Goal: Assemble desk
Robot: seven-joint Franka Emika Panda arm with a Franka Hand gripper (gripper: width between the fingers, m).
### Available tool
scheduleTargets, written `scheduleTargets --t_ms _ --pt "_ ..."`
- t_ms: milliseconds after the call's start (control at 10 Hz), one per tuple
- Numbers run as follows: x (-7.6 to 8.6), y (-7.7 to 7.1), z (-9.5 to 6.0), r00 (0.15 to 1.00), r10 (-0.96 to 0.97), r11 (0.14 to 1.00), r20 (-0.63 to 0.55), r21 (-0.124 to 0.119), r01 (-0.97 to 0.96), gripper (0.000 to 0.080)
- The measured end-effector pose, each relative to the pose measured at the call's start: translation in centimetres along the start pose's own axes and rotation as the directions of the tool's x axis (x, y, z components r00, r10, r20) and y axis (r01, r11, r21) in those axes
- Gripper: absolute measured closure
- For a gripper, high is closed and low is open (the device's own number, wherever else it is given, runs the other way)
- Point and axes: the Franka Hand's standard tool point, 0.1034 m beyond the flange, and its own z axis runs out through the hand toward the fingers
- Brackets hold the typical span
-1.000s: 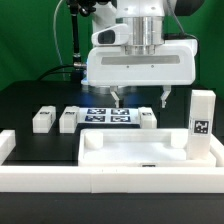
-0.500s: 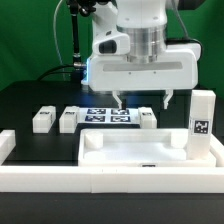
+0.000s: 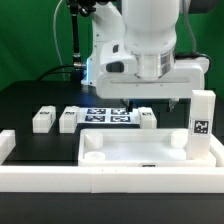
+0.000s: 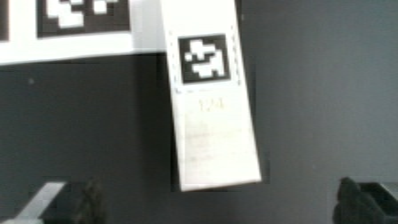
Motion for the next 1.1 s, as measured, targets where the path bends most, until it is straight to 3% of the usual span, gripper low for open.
scheduleTargets --t_ms 600,1100 --pt "-0.8 1.3 1.6 0.932 0.022 1.000 0.361 0.004 -0.025 0.0150" --pt "0.0 0.0 2.6 0.945 0.001 1.000 0.328 0.004 -0.003 0.0150"
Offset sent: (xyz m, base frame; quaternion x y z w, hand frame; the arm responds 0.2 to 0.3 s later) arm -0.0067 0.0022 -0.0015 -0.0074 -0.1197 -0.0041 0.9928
